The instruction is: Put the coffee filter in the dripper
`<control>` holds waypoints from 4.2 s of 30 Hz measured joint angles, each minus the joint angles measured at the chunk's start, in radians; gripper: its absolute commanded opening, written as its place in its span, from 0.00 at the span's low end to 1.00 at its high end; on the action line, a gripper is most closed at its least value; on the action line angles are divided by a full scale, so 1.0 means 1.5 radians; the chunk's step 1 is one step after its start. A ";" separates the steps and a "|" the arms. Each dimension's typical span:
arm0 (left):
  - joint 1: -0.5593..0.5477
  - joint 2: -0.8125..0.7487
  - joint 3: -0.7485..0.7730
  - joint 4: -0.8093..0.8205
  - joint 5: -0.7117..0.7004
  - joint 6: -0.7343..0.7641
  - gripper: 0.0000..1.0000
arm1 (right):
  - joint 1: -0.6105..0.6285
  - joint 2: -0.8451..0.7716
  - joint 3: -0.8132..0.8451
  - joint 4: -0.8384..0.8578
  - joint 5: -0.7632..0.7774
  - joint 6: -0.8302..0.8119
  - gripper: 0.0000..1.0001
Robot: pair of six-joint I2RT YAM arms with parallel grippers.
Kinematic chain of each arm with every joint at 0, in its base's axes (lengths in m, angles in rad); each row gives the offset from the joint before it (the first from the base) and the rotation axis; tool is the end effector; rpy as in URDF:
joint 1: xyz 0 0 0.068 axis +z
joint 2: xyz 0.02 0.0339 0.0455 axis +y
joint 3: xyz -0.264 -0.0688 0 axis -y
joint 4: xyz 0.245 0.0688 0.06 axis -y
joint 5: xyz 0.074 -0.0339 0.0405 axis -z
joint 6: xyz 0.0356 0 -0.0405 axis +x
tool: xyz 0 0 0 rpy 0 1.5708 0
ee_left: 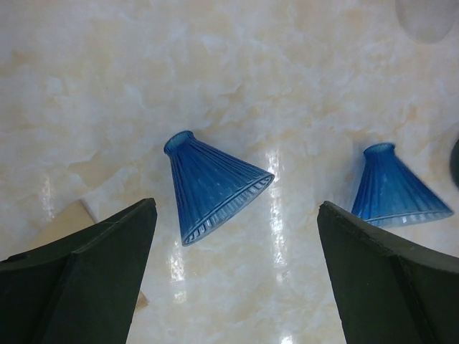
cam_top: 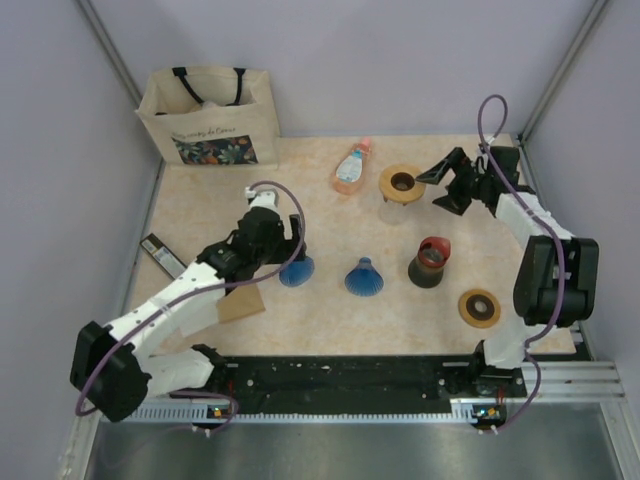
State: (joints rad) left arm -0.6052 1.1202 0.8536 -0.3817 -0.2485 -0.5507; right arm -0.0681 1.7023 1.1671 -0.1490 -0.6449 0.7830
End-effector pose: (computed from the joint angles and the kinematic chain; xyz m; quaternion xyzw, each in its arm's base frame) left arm 0.2054 -0.1314 0.2790 -0.0309 0.8898 -0.1483 0.4305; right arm 0.3759 -0.0042 0.2371 0.2299 0.8365 0.4105 0.2809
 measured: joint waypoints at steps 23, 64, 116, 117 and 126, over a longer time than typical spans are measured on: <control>-0.008 0.178 0.000 -0.094 0.013 0.081 0.59 | 0.000 -0.375 -0.064 -0.090 0.272 -0.161 0.99; -0.009 0.129 0.149 -0.131 0.340 -0.088 0.00 | 0.489 -0.196 -0.009 -0.129 0.233 -0.416 0.54; -0.006 -0.066 0.053 0.005 0.103 -0.045 0.99 | 0.163 0.079 0.424 -0.415 0.271 -0.357 0.00; -0.006 -0.058 0.056 0.009 0.108 -0.044 0.99 | 0.162 0.080 0.424 -0.415 0.271 -0.356 0.00; -0.005 0.107 0.223 0.033 0.172 -0.024 0.99 | 0.139 0.089 0.422 -0.414 0.270 -0.340 0.00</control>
State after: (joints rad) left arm -0.6128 1.2812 1.1877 -0.3317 0.0097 -0.5861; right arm 0.1406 1.8359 1.8008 -0.7700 -0.2401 0.2737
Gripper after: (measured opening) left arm 0.987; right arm 0.028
